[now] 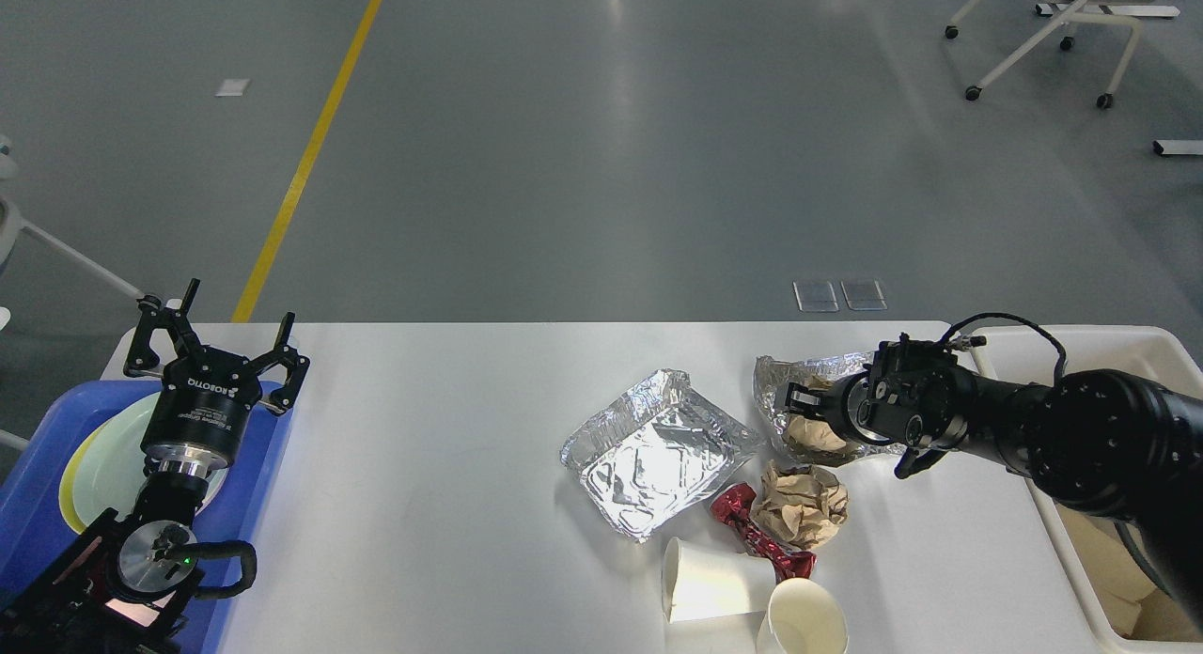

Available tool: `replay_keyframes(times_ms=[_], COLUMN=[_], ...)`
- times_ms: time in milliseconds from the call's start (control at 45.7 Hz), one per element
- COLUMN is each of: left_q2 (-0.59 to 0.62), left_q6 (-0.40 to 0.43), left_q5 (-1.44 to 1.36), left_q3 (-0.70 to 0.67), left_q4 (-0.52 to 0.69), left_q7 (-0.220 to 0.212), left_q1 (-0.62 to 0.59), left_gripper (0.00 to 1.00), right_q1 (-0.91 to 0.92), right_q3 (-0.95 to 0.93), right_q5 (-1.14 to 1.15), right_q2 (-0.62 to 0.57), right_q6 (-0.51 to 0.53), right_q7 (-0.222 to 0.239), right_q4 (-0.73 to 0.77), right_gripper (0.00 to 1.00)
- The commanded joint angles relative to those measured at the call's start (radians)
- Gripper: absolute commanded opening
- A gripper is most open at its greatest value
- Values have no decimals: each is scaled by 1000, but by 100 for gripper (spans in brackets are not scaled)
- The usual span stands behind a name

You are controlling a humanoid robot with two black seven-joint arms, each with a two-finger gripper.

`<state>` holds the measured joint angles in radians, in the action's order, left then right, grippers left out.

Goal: Tidy desktop
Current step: 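Lower the right gripper and grasp the brown paper inside the foil, then carry the brown paper to the white bin and release it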

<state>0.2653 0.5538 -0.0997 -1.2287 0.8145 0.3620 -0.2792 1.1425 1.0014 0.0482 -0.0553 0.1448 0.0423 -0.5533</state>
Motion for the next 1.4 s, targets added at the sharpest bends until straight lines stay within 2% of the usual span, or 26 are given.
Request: replay_keyframes(times_ms=[0,197,350,503,766,941,1225,1378], left_q2=[0,0,0,0,0,0,0,0], left_q6=[0,0,0,0,0,0,0,0], left_q5=[0,0,0,0,0,0,0,0], left_q3=[0,0,0,0,0,0,0,0], left_q4=[0,0,-2,0,0,0,-2,0], left_q7=[0,2,0,0,0,0,0,0], left_q1=[0,0,0,0,0,0,0,0], left_gripper=[96,96,96,96,96,96,96,96], right_q1=[-9,-15,-9,8,31,97,396,638], right_q3=[-1,-3,-7,-9,-9,-9,6,80], right_q5=[-2,-18,-31,-87,-97,-97,-80,-77], right_q2=[0,-3,-5,-17,-26,-80,-239,-293], right_q6=[-1,1,9,21,21,50,223,340], right_q7=[2,16,31,91,94,94,93,94], right_q4=[1,-4,-14,-74,-82,-125,-385,-577], right_gripper=[56,13,0,0,0,0,0,0])
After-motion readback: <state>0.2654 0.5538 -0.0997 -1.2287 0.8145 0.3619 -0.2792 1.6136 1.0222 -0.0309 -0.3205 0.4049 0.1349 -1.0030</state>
